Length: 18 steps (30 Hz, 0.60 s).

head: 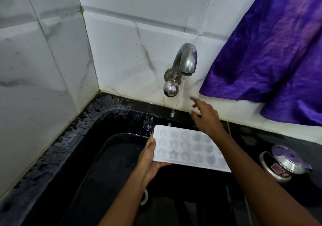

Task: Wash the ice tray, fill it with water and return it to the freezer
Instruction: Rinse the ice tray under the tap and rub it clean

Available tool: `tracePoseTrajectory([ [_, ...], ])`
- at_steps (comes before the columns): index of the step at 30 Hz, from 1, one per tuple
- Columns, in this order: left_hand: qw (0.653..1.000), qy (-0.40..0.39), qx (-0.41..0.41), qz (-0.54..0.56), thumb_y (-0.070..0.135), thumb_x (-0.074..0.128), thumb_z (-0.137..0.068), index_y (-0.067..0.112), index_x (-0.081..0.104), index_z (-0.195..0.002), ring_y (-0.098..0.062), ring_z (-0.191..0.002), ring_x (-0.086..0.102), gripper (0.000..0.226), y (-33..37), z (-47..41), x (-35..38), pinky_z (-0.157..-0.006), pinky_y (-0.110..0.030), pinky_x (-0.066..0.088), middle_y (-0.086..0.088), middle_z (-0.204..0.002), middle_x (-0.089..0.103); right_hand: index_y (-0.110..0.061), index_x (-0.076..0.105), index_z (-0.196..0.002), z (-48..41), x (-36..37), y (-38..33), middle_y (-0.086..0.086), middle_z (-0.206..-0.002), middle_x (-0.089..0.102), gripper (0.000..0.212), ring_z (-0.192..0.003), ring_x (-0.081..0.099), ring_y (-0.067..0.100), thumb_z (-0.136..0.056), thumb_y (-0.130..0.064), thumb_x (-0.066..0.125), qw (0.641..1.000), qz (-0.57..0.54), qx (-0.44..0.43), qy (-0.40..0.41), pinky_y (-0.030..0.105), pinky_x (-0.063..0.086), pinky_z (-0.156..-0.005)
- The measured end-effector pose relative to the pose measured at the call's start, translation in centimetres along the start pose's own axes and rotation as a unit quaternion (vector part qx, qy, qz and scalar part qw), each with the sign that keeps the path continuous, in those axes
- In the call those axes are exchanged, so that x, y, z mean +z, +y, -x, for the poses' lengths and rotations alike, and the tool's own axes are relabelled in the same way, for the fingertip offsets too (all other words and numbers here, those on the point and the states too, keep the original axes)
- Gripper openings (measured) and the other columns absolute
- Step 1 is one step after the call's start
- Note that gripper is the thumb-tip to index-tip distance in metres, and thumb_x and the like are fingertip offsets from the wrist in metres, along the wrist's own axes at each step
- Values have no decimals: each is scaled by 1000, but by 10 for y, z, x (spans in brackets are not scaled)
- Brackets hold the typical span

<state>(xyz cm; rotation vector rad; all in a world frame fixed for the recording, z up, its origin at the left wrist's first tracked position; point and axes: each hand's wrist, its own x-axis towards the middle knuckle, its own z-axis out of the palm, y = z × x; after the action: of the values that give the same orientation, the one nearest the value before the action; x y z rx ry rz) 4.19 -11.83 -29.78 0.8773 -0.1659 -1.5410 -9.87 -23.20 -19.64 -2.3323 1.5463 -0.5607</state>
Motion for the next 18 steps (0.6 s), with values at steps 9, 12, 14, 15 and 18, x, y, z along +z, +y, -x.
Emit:
tracePoseTrajectory([
  [9, 998, -18, 55, 14, 26, 32, -101, 25, 42, -138, -31, -101, 64, 38, 9, -12, -1, -56, -47, 57, -10, -127, 60, -18, 38, -141, 46, 6, 55, 9, -148, 33, 48, -135, 30, 28, -96, -32, 46, 983, 53, 173, -3, 41, 23, -109],
  [12, 997, -23, 77, 10, 26, 30, -102, 25, 41, -139, -32, -105, 63, 39, 15, -12, -5, -59, -48, 57, -11, -130, 57, -12, 35, -142, 52, 10, 55, 15, -147, 35, 51, -133, 34, 30, -96, -29, 47, 983, -51, 178, -3, 36, 25, -108],
  [14, 996, -20, 86, 6, 28, 31, -101, 25, 42, -138, -32, -104, 63, 39, 20, -12, -9, -60, -47, 57, -12, -128, 59, -10, 33, -143, 55, 11, 49, 16, -147, 36, 52, -133, 36, 29, -96, -28, 46, 973, -136, 187, -4, 32, 26, -107],
  [15, 996, -20, 87, 4, 29, 32, -101, 24, 42, -138, -34, -107, 62, 39, 22, -11, -11, -60, -48, 57, -13, -129, 58, -10, 32, -144, 56, 12, 44, 14, -148, 35, 52, -134, 35, 28, -97, -28, 46, 968, -161, 195, -9, 32, 26, -107],
  [18, 995, -19, 94, 0, 30, 44, -90, 23, 42, -139, -36, -110, 60, 49, 31, -7, -17, -62, -49, 57, -14, -131, 57, -11, 33, -144, 57, 19, 36, 13, -148, 36, 51, -134, 37, 27, -97, -27, 45, 963, -188, 192, -6, 31, 27, -107],
])
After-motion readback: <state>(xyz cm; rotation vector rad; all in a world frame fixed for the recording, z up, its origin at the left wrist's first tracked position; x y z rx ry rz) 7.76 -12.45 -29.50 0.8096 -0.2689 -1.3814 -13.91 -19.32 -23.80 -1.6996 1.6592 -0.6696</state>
